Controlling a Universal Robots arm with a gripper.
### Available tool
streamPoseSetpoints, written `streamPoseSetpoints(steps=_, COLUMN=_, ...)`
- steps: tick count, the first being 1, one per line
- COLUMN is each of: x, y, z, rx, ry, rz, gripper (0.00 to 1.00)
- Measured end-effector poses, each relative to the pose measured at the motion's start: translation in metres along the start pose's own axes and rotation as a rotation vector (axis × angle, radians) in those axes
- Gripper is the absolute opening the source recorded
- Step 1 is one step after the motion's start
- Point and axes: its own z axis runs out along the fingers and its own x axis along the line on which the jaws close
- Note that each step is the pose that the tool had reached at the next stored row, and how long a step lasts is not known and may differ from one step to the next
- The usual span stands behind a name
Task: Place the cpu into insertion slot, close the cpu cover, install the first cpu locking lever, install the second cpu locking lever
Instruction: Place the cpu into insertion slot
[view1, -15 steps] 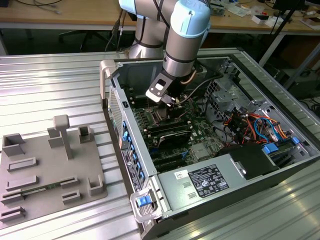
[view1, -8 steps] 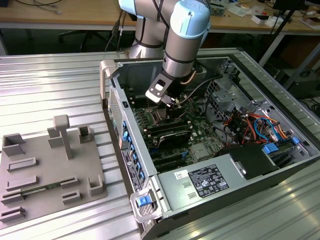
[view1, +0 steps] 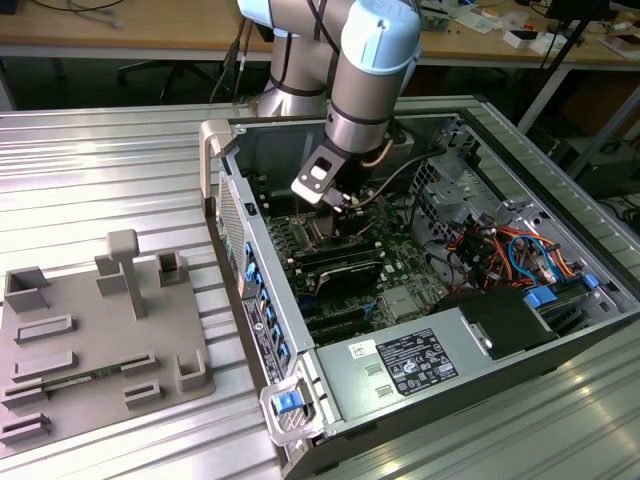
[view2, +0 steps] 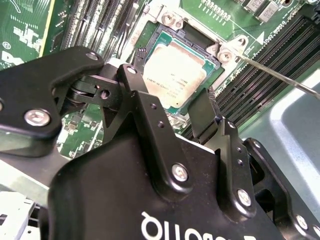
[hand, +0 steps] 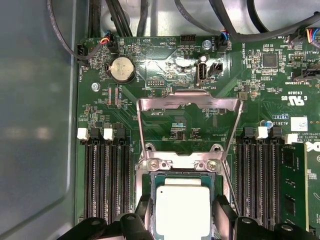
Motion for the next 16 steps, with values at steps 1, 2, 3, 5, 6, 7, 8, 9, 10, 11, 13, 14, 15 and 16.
streamPoseSetpoints(steps=1, x=0.0, y=0.0, z=-0.0009, rx=0.0001, ry=-0.0003, rz=0.0, gripper=0.62)
streamPoseSetpoints(steps=2, x=0.0, y=0.0001, z=-0.0016, rx=0.0, ry=-0.0003, rz=0.0, gripper=0.62)
streamPoseSetpoints(steps=3, x=0.0, y=0.0001, z=-0.0026, rx=0.0001, ry=-0.0007, rz=0.0, gripper=0.62)
streamPoseSetpoints(steps=5, x=0.0001, y=0.0003, z=-0.0053, rx=0.0001, ry=-0.0017, rz=0.0, gripper=0.62)
streamPoseSetpoints(steps=6, x=0.0001, y=0.0003, z=-0.0067, rx=0.0001, ry=-0.0025, rz=0.0, gripper=0.62)
streamPoseSetpoints(steps=7, x=0.0001, y=0.0004, z=-0.0083, rx=0.0, ry=-0.0032, rz=0.0, gripper=0.62)
streamPoseSetpoints(steps=8, x=0.0002, y=0.0006, z=-0.0112, rx=0.0001, ry=-0.0058, rz=0.0, gripper=0.61)
streamPoseSetpoints(steps=9, x=0.0002, y=0.0006, z=-0.012, rx=0.0002, ry=-0.0085, rz=0.0, gripper=0.54)
streamPoseSetpoints(steps=10, x=0.0002, y=0.0006, z=-0.0124, rx=0.0003, ry=-0.0108, rz=-0.001, gripper=0.48)
streamPoseSetpoints(steps=11, x=0.0002, y=0.0006, z=-0.0125, rx=0.0003, ry=-0.013, rz=-0.001, gripper=0.42)
streamPoseSetpoints(steps=13, x=0.0001, y=0.0006, z=-0.0126, rx=0.0004, ry=-0.0139, rz=-0.001, gripper=0.36)
streamPoseSetpoints(steps=14, x=0.0002, y=0.0006, z=-0.0126, rx=0.0004, ry=-0.0141, rz=-0.001, gripper=0.29)
streamPoseSetpoints(steps=15, x=0.0002, y=0.0006, z=-0.0126, rx=0.0004, ry=-0.014, rz=-0.001, gripper=0.24)
streamPoseSetpoints(steps=16, x=0.0002, y=0.0006, z=-0.0126, rx=0.0004, ry=-0.0141, rz=-0.001, gripper=0.18)
